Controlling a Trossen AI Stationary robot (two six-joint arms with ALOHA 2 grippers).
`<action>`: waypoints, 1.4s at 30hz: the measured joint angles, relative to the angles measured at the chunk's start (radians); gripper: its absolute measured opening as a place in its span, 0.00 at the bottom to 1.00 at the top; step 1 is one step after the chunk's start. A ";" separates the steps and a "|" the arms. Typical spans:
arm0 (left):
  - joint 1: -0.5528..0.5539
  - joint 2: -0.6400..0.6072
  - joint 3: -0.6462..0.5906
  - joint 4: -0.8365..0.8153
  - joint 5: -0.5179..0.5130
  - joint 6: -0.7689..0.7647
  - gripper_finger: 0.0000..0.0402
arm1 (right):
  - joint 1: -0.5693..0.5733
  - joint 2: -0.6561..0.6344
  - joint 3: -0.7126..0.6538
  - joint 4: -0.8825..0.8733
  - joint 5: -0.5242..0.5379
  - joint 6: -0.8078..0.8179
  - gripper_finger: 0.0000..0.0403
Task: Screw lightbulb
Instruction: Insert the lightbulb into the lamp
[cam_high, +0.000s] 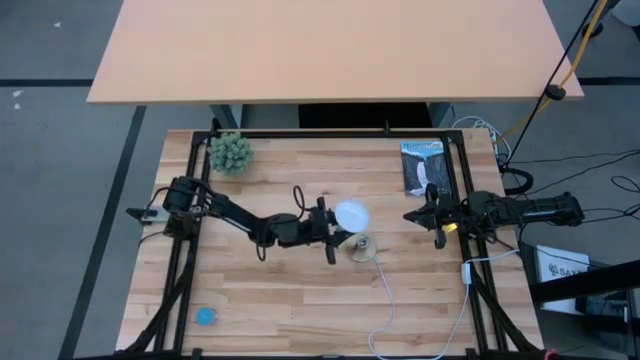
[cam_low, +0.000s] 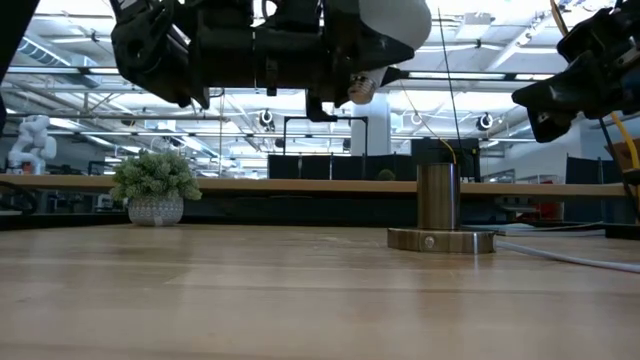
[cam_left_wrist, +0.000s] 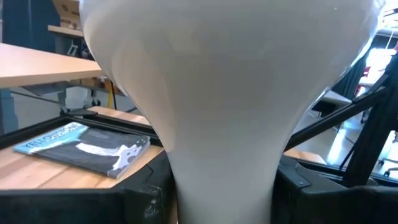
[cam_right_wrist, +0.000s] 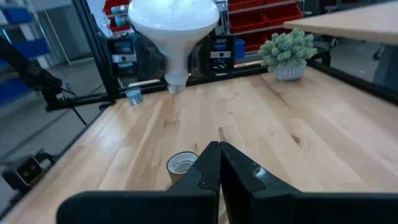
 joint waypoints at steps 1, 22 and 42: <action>0.000 0.000 0.001 -0.004 0.000 0.000 0.39 | 0.000 0.000 0.000 0.000 0.000 0.023 0.00; 0.061 0.093 0.226 -0.233 0.079 0.051 0.39 | 0.115 0.089 0.066 -0.169 0.064 0.286 0.00; 0.058 0.093 0.227 -0.233 0.079 0.054 0.39 | 0.421 0.976 0.436 -0.304 0.418 0.453 0.00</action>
